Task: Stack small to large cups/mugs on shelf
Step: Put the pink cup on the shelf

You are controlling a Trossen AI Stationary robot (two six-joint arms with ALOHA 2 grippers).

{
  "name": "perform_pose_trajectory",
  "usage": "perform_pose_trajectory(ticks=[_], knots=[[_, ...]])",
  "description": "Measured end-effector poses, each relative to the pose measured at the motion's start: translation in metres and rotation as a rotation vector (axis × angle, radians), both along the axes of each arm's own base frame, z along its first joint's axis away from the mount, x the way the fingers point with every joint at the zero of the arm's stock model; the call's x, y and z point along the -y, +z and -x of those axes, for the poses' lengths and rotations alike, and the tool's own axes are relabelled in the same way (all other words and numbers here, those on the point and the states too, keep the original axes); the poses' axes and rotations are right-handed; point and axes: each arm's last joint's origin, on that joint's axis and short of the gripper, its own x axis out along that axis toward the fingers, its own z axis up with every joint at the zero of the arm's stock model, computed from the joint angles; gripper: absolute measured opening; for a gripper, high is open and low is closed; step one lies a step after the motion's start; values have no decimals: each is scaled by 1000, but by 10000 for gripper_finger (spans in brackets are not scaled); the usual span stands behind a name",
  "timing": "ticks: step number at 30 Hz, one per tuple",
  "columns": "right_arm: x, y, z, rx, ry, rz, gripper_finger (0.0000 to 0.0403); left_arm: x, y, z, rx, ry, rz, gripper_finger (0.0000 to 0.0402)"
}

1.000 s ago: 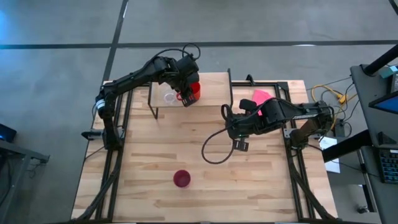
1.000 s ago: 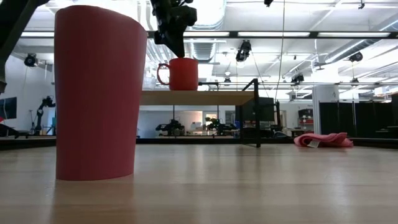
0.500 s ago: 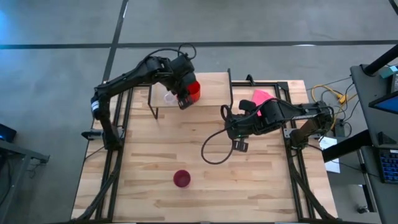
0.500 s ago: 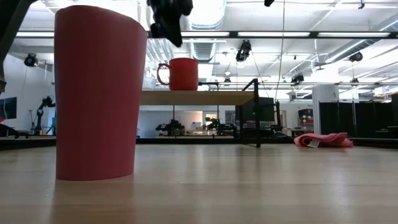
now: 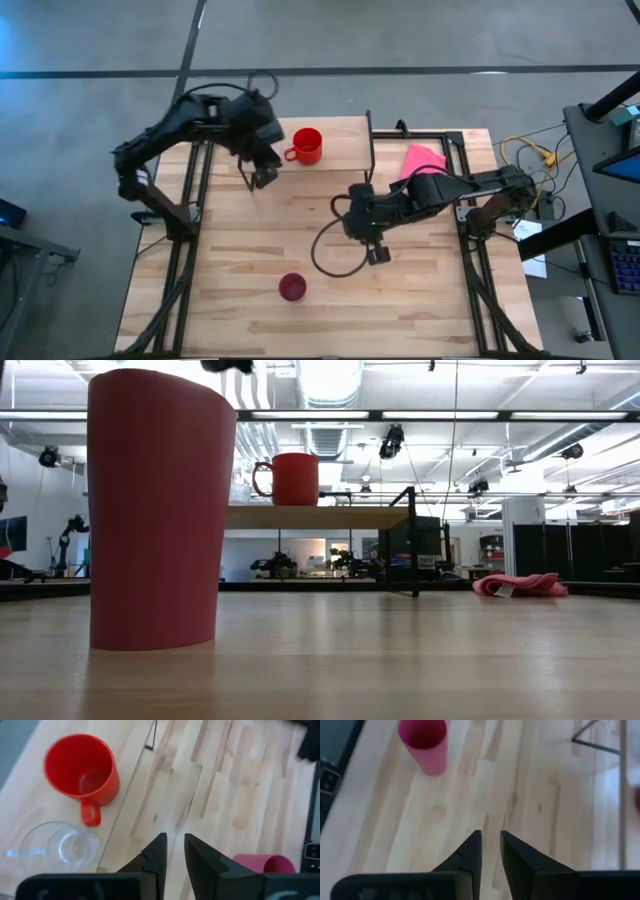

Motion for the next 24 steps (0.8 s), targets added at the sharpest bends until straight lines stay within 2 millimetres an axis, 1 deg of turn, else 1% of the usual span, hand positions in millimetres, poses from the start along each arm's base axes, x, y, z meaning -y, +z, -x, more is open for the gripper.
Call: perform_pose_trajectory(ticks=[4,6,10,13,16,19,24], knots=[[0,-13,-13,42,22,-49,88,7,16,27,69,57,-5,52],[-1,-23,-20,36,36,-38,104,10,24,41,104,88,-17,52],[-5,-34,-35,74,87,-18,134,14,34,63,152,121,-66,52],[-15,-38,-50,125,208,-46,149,16,40,75,175,154,-109,52],[-26,-41,-59,156,339,-32,152,17,43,83,185,185,-148,52],[-30,-45,-66,163,424,9,150,16,44,85,182,206,-186,52],[-34,-48,-79,183,513,-2,143,15,43,85,165,203,-229,52]])
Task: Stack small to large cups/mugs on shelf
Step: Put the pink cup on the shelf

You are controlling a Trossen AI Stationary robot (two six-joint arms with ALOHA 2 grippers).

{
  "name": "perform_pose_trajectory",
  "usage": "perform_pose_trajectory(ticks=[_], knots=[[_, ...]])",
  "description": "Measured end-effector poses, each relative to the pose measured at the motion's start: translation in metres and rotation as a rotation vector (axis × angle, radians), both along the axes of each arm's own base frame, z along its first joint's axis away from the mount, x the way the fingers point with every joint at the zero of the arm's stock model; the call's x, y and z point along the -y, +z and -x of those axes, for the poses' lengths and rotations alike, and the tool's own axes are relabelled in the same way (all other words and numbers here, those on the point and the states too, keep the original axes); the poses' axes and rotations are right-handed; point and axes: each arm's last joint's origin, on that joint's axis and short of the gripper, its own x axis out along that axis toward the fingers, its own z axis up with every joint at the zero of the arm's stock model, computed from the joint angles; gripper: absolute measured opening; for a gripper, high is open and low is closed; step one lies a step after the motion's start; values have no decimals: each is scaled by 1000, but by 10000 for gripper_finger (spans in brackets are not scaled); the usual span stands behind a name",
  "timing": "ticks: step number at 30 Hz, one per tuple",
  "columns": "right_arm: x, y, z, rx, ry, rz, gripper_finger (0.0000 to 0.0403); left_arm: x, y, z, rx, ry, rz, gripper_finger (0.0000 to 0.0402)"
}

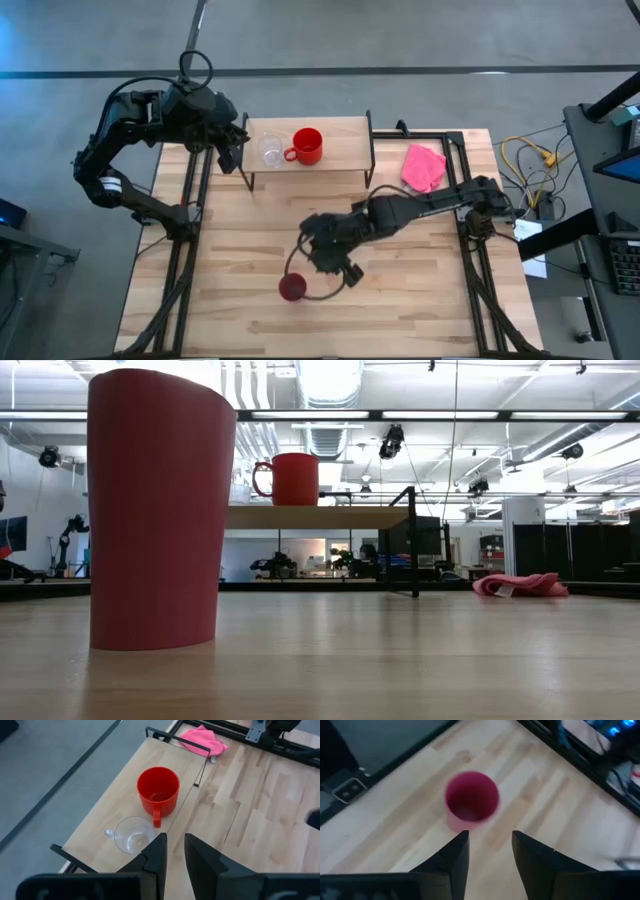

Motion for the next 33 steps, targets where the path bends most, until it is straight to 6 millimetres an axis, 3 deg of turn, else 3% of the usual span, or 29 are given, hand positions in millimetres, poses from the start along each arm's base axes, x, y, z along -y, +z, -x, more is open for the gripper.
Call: perform_pose_trajectory(ticks=[8,15,28,33], knots=[[-23,-24,-26,-21,103,-3,137,-3,-4,-11,-34,-9,-6,52],[-38,-41,-45,-40,128,5,133,-2,-4,-4,-44,4,-18,52],[-46,-68,-57,-122,124,22,134,4,5,18,14,27,-43,52],[-51,-68,-55,-121,134,20,133,4,6,21,19,27,-44,52]])
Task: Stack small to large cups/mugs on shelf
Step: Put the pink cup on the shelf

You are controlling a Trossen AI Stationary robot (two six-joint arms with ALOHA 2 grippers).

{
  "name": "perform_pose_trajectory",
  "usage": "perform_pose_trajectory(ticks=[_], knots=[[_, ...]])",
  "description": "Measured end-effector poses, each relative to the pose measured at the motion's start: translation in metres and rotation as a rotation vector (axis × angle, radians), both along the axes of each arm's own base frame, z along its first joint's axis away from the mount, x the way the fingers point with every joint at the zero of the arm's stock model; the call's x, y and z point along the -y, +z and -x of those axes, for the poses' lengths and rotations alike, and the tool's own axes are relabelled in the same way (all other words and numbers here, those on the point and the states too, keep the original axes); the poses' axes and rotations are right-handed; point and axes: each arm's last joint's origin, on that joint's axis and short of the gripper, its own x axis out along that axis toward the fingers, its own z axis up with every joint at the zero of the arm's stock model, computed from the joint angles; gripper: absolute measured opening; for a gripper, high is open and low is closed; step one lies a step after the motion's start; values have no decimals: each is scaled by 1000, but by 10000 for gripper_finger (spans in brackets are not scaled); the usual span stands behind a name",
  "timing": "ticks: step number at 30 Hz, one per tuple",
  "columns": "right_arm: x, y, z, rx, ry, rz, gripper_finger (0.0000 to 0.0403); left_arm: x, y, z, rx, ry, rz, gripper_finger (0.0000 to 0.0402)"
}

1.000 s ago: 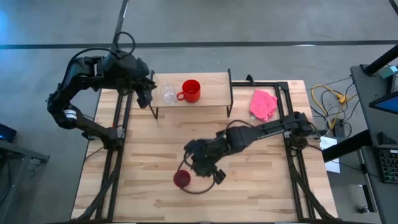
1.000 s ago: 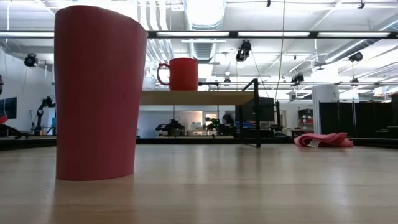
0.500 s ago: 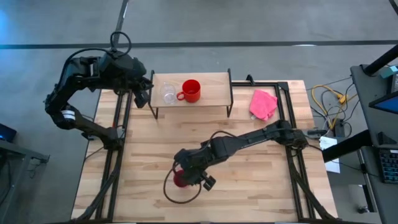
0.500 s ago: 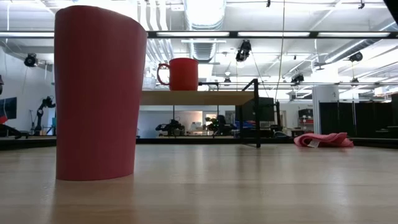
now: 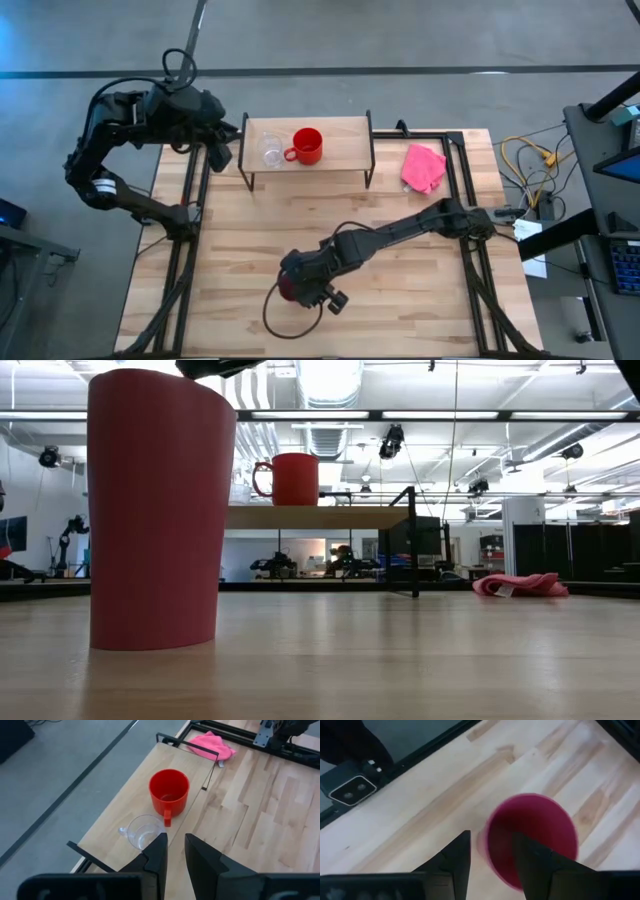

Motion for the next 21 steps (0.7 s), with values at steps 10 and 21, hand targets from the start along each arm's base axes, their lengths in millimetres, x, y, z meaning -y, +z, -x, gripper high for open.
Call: perform_pose_trajectory(ticks=[10,21], knots=[[-2,-1,1,-7,2,2,132,0,0,-2,-3,0,1,52],[-2,-15,0,-6,1,1,132,0,0,-2,-3,-1,1,52]])
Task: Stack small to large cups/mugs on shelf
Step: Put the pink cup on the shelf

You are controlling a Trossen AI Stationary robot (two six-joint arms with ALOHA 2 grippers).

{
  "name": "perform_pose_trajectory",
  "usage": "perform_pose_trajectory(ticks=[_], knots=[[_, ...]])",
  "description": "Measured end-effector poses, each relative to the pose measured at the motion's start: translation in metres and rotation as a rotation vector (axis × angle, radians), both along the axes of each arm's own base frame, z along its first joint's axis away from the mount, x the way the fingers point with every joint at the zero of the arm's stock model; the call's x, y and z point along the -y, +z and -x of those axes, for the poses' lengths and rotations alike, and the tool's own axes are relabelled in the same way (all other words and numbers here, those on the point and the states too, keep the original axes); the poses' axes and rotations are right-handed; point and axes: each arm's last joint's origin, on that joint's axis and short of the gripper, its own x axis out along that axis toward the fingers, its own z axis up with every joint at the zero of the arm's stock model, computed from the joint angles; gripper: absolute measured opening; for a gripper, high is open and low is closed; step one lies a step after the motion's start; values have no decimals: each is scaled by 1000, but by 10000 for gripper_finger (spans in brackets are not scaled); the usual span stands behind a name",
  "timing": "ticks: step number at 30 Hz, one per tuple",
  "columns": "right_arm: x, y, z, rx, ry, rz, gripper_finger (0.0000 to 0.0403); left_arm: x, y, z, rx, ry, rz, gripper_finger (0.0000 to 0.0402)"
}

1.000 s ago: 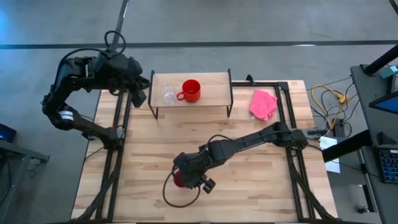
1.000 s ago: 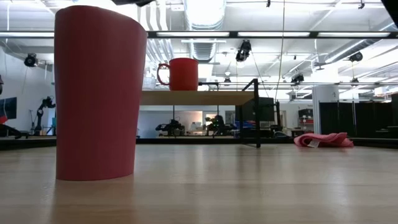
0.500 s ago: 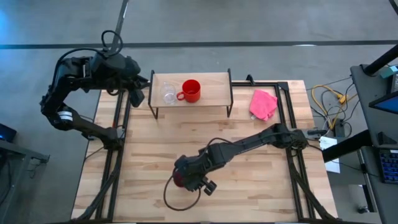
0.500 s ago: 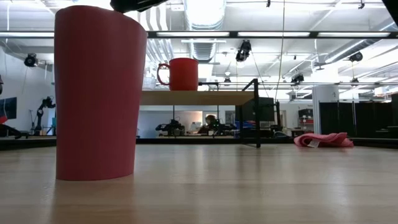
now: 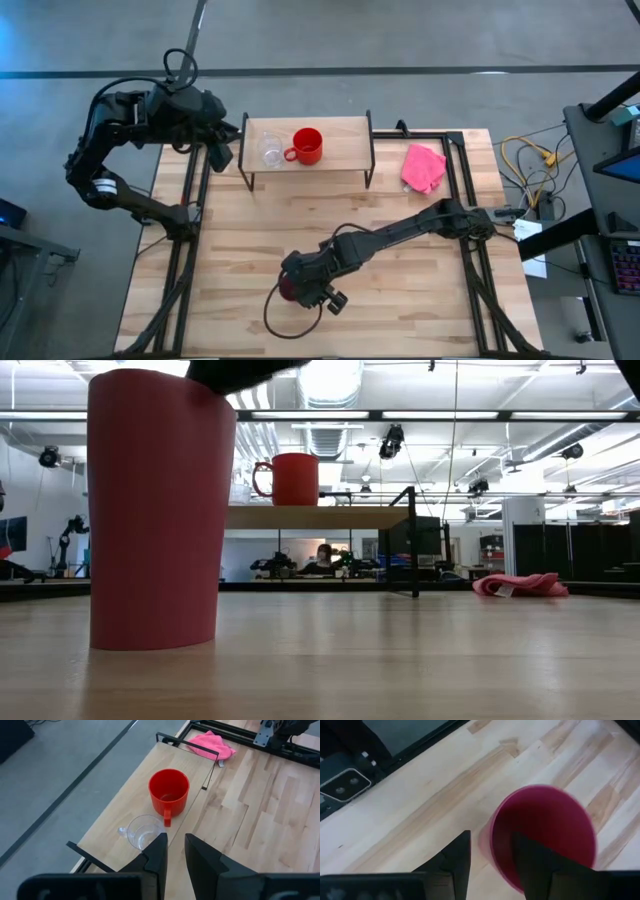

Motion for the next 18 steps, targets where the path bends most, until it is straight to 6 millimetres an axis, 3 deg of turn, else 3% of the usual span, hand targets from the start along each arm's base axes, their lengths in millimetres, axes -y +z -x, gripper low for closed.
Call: perform_pose_trajectory(ticks=[10,18], knots=[[-1,-4,-2,17,-16,-17,120,0,0,0,1,0,0,52],[0,-8,-1,6,-12,-10,27,0,0,0,1,0,0,52]])
